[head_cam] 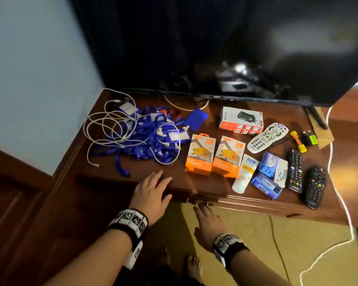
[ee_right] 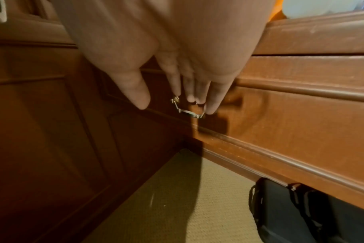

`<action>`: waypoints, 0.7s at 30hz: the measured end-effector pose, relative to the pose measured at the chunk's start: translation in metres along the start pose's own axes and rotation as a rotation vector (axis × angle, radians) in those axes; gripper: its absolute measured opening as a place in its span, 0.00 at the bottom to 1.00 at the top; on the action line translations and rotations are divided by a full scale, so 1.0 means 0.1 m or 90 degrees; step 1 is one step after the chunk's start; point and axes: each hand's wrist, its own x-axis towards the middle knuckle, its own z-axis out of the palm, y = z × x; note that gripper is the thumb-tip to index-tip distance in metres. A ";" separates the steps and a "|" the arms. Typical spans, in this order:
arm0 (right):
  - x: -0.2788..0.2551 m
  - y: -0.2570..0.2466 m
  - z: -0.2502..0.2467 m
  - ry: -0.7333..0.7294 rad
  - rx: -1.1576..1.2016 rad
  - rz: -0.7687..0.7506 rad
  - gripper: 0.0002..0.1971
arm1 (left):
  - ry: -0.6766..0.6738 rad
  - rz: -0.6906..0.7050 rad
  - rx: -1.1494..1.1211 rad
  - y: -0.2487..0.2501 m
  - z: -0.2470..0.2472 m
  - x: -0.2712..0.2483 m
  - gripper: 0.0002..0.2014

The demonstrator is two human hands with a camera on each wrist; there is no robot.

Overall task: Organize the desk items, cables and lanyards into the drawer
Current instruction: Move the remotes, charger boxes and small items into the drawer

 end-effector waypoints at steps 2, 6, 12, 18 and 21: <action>0.12 -0.02 -0.03 0.018 -0.003 0.017 0.40 | -0.004 -0.006 0.015 0.02 0.05 0.11 0.29; 0.34 -0.05 0.01 -0.006 -0.033 0.030 0.38 | 0.024 0.009 0.034 0.00 0.15 0.20 0.29; 0.61 -0.05 0.18 -0.031 0.034 0.093 0.34 | 0.021 0.015 0.051 -0.02 0.20 0.22 0.29; 0.63 -0.07 0.34 0.052 0.114 0.109 0.21 | 0.000 0.002 0.045 -0.01 0.16 0.23 0.29; 0.59 -0.05 0.38 0.040 0.097 0.100 0.21 | 0.000 0.001 0.024 0.00 0.13 0.23 0.29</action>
